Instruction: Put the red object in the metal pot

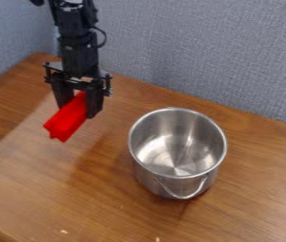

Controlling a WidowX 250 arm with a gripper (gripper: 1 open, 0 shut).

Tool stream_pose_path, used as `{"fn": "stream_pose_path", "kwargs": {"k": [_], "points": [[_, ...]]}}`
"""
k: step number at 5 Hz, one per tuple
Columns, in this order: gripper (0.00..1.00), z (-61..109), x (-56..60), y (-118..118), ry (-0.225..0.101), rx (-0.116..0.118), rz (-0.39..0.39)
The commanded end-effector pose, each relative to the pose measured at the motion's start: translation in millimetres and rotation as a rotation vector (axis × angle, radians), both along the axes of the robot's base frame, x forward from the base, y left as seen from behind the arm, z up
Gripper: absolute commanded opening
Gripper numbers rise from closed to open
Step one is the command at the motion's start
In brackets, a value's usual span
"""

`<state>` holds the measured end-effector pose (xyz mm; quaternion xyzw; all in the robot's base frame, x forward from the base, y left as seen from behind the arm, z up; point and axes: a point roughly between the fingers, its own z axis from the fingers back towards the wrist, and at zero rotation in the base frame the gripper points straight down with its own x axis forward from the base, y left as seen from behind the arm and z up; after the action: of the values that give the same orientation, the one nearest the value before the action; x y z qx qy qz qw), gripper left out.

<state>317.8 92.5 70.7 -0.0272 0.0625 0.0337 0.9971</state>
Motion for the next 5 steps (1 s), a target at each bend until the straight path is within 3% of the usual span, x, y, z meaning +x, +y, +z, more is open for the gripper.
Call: {"fn": "stream_pose_path", "kwargs": {"k": [1,2,3,4,5], "points": [[0.0,38.3,0.0,-2.2,-0.103,0.018,0.0],[0.0,60.3,-4.2,-18.3,-0.151,0.008,-0.037],[0.0,83.3,1.3,-46.1,-0.188,-0.006,-0.085],[0.0,93.3,9.2,-83.2,-0.215,-0.002,-0.166],[0.0,94.6,16.5,-115.0,-0.206,0.015,-0.257]]}}
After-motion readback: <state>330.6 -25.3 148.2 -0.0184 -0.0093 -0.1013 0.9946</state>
